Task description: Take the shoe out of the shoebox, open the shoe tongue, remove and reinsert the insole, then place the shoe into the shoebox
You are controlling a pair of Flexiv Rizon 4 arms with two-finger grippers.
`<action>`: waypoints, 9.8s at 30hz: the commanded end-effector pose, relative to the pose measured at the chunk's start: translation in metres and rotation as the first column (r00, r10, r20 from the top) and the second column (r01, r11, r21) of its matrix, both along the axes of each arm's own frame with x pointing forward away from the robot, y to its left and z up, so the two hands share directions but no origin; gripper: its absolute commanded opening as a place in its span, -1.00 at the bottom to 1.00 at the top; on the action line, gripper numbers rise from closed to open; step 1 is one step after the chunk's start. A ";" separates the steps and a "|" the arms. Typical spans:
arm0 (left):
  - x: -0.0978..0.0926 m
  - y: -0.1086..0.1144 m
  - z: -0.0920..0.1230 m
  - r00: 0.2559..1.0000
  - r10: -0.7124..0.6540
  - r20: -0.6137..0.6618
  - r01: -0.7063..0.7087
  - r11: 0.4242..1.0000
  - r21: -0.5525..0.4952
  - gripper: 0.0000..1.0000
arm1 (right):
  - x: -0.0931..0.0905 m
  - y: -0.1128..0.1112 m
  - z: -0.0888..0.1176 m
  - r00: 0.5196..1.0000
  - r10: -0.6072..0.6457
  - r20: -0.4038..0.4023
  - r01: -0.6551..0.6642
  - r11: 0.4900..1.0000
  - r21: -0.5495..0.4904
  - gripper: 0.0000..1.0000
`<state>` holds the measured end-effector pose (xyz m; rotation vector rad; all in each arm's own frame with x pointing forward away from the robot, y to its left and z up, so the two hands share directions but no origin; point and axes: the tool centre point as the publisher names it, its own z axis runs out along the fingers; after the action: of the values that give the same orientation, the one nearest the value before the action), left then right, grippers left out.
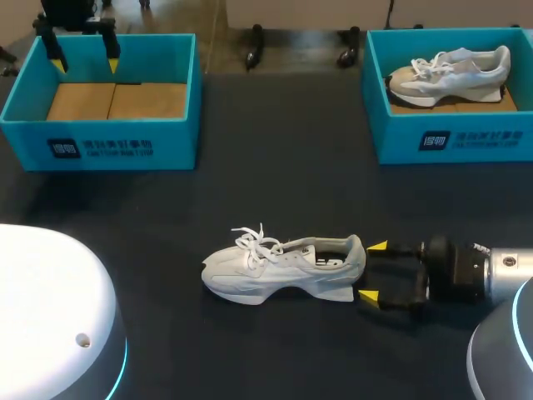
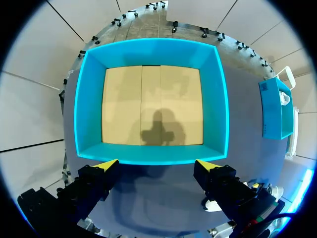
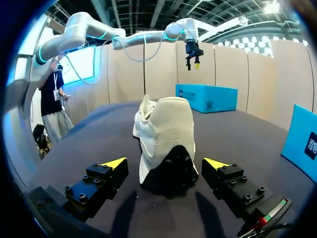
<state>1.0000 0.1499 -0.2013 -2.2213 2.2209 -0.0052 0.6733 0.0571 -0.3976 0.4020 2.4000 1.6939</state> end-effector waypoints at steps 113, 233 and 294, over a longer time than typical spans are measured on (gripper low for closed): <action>0.000 0.000 0.001 1.000 0.000 -0.002 0.000 1.000 0.001 1.00 | 0.022 0.073 -0.020 0.978 0.206 0.024 -0.207 0.977 0.050 -1.00; -0.263 -0.293 -0.046 0.982 -0.115 -0.149 0.114 0.993 -0.020 1.00 | 0.024 0.075 -0.015 0.967 0.251 0.036 -0.253 0.967 0.040 -1.00; -0.323 -0.357 -0.148 0.949 -0.083 -0.303 0.211 0.883 0.419 1.00 | 0.024 0.075 -0.015 0.967 0.251 0.036 -0.253 0.967 0.040 -1.00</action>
<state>0.6752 -0.2041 -0.3488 -1.9009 2.2253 0.7641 0.6967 0.1300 -0.4140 0.0769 2.4752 1.8483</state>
